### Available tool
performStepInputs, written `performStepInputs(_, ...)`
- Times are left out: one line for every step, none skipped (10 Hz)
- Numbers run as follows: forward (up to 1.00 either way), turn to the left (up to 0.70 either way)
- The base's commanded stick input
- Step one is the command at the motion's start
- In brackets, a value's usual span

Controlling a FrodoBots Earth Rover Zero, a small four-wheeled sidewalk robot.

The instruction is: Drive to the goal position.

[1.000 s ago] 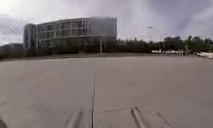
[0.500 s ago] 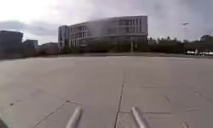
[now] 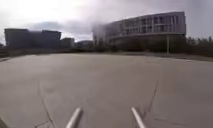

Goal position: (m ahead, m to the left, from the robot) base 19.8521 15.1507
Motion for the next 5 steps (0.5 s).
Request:
performStepInputs(0.00, 0.45)
performStepInputs(0.00, 0.45)
performStepInputs(0.00, 0.45)
performStepInputs(0.00, 0.45)
performStepInputs(0.00, 0.45)
